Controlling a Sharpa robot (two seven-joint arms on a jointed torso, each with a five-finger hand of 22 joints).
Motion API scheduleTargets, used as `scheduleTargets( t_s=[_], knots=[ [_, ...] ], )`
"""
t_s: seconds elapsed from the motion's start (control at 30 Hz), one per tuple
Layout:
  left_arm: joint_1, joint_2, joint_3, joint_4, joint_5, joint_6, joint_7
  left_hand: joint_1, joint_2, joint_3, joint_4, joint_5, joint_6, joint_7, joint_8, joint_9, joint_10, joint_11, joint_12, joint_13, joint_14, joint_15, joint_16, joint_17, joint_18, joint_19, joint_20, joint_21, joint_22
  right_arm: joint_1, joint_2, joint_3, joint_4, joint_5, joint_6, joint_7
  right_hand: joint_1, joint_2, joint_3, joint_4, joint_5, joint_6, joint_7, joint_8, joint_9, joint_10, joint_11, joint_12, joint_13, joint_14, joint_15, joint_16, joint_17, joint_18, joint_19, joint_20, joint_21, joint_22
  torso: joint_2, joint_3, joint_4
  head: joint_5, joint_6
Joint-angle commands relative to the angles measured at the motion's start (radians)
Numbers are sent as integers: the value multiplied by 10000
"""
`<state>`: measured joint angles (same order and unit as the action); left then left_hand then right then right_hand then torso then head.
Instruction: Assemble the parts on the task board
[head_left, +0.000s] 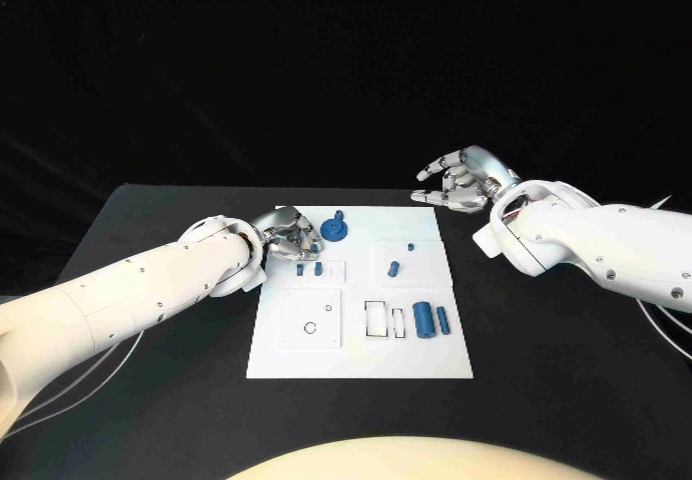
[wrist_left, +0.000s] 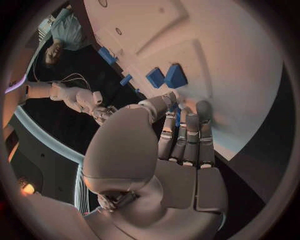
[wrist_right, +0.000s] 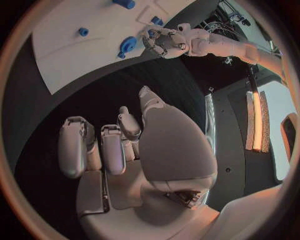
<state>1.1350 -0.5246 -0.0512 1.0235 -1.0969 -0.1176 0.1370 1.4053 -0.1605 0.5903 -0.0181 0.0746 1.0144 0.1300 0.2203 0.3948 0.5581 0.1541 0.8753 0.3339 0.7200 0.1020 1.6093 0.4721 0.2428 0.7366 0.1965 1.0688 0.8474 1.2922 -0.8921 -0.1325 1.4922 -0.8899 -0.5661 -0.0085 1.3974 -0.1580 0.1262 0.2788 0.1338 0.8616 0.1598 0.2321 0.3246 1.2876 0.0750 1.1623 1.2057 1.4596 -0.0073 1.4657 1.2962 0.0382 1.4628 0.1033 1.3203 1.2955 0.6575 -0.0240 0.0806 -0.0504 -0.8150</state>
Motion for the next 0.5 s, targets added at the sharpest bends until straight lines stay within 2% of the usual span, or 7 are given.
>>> scheduleTargets(
  t_s=[0.03, 0.5],
  knots=[
    [-41, -7, -29, -10, 20, 50, -27, -69, 42, -284, -25, -111, -65, 15, -162, 61, -24, 124, 159, -117, -18, 91, 191, -100, -599, 86, 119, -30, 65, -5, 9, 3, -3, -17, 12, 22, -287, -97, 374, 77, 81, -34, -60, 166, 83, -147, -72, 53, -53, 656, -27, -143, 922, 185, 154, -117, -170, 1230, 0, 1, -2, 3, -3],
    [-42, -17, -29, -13, 44, 80, -42, -75, -7, -297, -35, -109, -131, 19, -231, 19, -43, 156, 174, -127, -37, 119, 211, -141, -601, 83, 139, -38, 63, -5, 7, 3, -14, -17, 4, 28, -287, -97, 374, 77, 81, -34, -60, 166, 83, -147, -72, 53, -53, 656, -27, -143, 922, 185, 154, -117, -170, 1230, -1, 5, -2, 17, -15]
  ],
)
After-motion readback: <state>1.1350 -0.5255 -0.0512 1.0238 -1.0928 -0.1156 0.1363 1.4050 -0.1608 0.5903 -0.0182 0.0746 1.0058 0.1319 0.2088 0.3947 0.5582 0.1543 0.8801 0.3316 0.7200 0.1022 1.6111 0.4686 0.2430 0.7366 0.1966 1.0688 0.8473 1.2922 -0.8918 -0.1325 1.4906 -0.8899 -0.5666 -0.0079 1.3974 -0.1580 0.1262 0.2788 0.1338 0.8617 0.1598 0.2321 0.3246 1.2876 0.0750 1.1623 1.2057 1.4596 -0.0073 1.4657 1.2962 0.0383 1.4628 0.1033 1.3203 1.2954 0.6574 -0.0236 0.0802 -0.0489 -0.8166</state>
